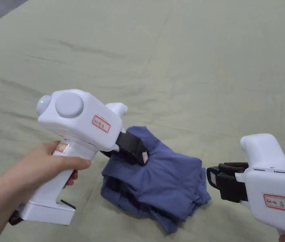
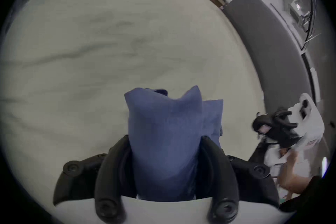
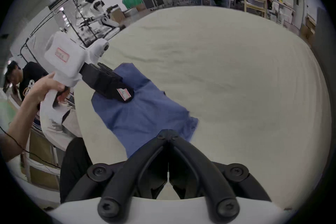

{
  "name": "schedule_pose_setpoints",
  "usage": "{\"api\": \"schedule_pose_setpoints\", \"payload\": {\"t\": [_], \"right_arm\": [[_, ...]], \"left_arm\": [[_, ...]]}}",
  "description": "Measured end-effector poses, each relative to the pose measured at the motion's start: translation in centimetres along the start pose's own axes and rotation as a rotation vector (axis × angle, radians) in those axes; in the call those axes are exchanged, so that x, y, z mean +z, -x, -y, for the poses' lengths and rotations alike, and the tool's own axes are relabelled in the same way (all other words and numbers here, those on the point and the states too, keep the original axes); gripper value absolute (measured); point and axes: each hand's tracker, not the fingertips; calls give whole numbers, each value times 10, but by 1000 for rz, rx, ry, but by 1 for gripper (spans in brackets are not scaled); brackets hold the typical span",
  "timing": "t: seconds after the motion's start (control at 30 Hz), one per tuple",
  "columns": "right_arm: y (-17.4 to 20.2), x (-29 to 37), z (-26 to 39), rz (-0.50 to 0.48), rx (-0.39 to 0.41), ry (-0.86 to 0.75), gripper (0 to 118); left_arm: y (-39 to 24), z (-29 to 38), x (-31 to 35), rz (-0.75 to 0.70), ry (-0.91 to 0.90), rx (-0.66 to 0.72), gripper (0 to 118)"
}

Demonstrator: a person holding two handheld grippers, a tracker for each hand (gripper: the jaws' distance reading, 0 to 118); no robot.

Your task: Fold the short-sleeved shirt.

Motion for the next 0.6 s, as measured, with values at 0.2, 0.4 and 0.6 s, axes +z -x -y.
{"api": "schedule_pose_setpoints", "payload": {"t": [0.2,0.4,0.6], "right_arm": [[40,-9,-32,-25,95,-31,2],[61,-28,-40,-60,115,-16,2],[61,-27,-42,-109,92,-18,2]], "left_arm": [[100,-4,60,-301,34,157,51],[158,11,71,-265,25,272,51],[172,43,124,-470,-232,344,100]]}}
